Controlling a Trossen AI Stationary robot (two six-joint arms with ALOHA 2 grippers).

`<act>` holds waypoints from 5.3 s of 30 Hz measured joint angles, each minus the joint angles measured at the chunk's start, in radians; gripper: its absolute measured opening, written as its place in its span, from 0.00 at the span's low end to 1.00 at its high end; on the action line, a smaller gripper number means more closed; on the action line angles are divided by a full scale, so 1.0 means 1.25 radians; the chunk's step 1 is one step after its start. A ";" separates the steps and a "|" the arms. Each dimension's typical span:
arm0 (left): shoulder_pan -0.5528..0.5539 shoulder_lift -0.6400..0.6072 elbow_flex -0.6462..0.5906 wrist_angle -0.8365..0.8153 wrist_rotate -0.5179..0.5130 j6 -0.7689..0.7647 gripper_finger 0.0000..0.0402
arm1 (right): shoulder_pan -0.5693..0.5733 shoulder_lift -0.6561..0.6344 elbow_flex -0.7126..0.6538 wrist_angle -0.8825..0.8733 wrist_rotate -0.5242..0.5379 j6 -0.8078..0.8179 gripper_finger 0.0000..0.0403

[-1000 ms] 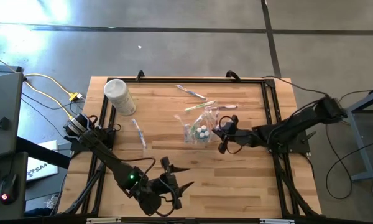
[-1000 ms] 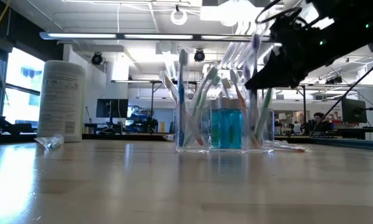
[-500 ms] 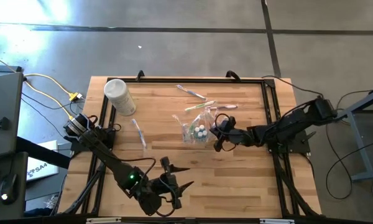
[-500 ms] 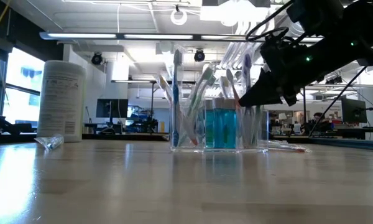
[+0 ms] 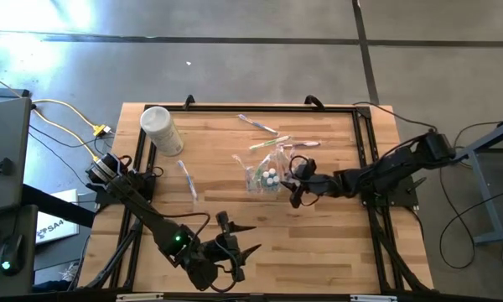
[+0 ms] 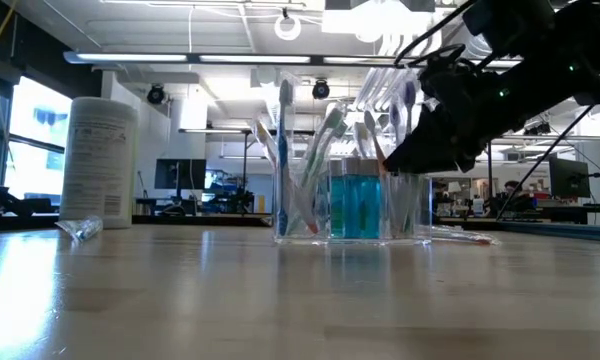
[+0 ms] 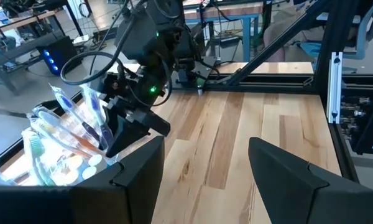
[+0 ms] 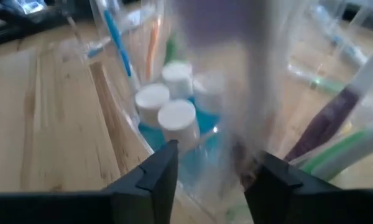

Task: Pick & Place toothbrushing station
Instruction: Put the violet toothbrush into the transparent organizer, then put the blue toothbrush into the transparent organizer

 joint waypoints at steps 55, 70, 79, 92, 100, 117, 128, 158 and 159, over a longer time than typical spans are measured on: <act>0.118 -0.084 -0.001 -1.060 0.398 -0.893 0.57 | 0.341 -0.351 0.002 -0.171 -0.298 -0.115 0.34; 0.418 -0.084 -0.129 -1.105 0.578 -0.842 0.57 | 0.405 -0.139 0.002 -0.065 -0.225 -0.014 0.34; 0.508 -0.084 -0.265 -0.968 0.570 -0.835 0.57 | 0.409 -0.115 0.002 -0.044 -0.223 -0.020 0.34; 0.555 -0.125 -0.408 -0.731 0.641 -0.833 0.57 | 0.409 -0.115 0.002 -0.026 -0.223 -0.040 0.34; 0.555 -0.143 -0.441 -0.694 0.682 -0.860 0.57 | 0.409 -0.115 0.002 -0.026 -0.222 -0.042 0.34; 0.521 -0.143 -0.482 -0.599 0.674 -0.851 0.57 | 0.409 -0.115 0.002 -0.026 -0.222 -0.043 0.34; 0.518 -0.142 -0.483 -0.598 0.669 -0.877 0.55 | 0.409 -0.115 0.002 -0.026 -0.223 -0.043 0.34; 0.407 -0.138 -0.429 -0.591 0.529 -0.709 0.02 | 0.409 -0.115 0.002 -0.033 -0.222 -0.043 0.34; 0.393 -0.138 -0.412 -0.606 0.515 -0.709 0.02 | 0.409 -0.115 0.002 -0.033 -0.222 -0.043 0.34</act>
